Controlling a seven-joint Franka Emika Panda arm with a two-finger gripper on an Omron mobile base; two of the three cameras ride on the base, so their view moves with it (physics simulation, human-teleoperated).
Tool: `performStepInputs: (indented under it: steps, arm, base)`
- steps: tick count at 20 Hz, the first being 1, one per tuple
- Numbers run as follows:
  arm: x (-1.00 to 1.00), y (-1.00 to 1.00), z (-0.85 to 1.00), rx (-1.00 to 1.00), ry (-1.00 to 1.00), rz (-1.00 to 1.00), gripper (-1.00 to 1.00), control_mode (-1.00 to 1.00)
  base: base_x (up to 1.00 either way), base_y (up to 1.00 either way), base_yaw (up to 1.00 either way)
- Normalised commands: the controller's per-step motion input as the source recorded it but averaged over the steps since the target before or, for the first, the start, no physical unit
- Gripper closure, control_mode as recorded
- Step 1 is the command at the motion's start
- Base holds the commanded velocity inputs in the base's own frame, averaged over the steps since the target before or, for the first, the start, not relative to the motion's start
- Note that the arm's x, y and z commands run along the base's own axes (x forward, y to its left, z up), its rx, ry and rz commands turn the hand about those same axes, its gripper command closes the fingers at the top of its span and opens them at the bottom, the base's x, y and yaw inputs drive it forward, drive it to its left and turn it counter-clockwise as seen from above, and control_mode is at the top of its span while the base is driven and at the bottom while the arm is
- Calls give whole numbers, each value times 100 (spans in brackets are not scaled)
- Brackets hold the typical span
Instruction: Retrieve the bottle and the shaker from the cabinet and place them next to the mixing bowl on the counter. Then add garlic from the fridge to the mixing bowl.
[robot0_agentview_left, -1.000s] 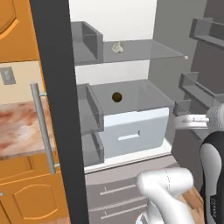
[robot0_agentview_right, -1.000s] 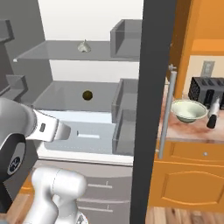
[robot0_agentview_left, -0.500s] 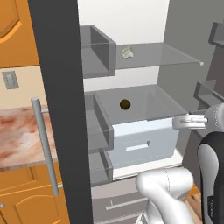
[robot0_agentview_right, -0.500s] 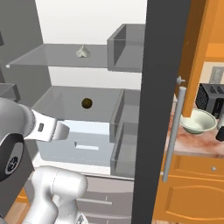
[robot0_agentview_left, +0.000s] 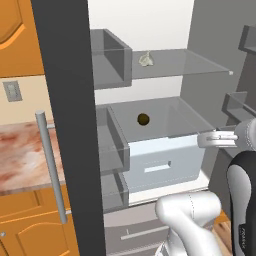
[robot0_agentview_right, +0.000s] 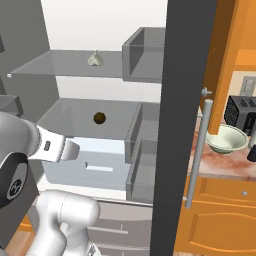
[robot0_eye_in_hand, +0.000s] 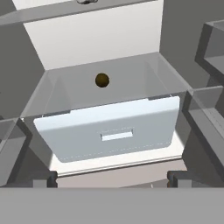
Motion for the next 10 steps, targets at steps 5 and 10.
performStepInputs:
  steps: [5,10]
  arm:
    - [-1,2,8,0,-3,0,-100,-100]
    - [0,4,65,-8,1,0,-100,-100]
  base:
    - [0,0,0]
    - [0,0,0]
